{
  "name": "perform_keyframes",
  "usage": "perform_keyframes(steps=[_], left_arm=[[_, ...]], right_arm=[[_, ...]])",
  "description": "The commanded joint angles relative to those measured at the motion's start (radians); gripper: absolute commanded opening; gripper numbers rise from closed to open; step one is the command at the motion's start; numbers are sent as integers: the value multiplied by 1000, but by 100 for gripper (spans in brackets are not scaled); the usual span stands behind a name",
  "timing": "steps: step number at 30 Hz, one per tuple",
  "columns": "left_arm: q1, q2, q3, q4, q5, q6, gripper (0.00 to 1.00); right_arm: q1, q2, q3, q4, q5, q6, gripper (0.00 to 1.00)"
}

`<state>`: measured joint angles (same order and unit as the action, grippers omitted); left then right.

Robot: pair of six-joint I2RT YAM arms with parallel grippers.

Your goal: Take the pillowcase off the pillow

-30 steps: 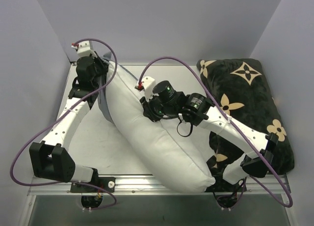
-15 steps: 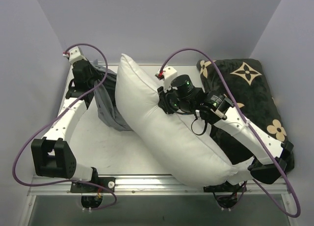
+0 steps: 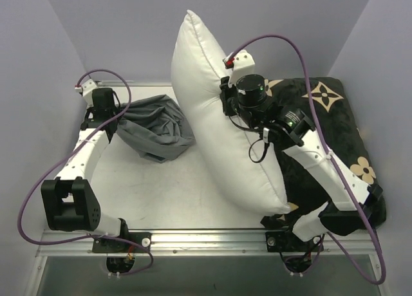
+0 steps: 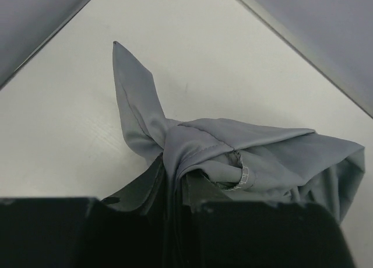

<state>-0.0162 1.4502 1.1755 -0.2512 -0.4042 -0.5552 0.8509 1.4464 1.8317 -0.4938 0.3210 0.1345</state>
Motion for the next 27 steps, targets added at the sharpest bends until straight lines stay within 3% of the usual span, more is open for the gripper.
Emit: perform_keyframes(steps=[1, 5, 7, 12, 13, 16, 24, 27], left_arm=[[50, -7, 30, -114, -51, -46, 0], [68, -50, -19, -120, -6, -66, 0], [68, -74, -36, -123, 18, -69, 6], [68, -143, -106, -106, 91, -91, 39], [68, -158, -120, -103, 113, -89, 52], [68, -183, -120, -103, 137, -71, 70], [67, -277, -42, -172, 217, 49, 89], [65, -318, -28, -192, 258, 84, 90]], right_arm=[[-18, 52, 41, 239, 139, -26, 0], [-32, 129, 66, 294, 181, -38, 0], [-32, 198, 92, 314, 176, -42, 0], [-26, 327, 90, 379, 93, 14, 0], [-26, 372, 100, 388, 61, 48, 0], [-26, 451, 104, 402, -2, 127, 0], [-29, 509, 109, 391, -219, 257, 0], [-30, 488, 107, 376, -356, 296, 16]])
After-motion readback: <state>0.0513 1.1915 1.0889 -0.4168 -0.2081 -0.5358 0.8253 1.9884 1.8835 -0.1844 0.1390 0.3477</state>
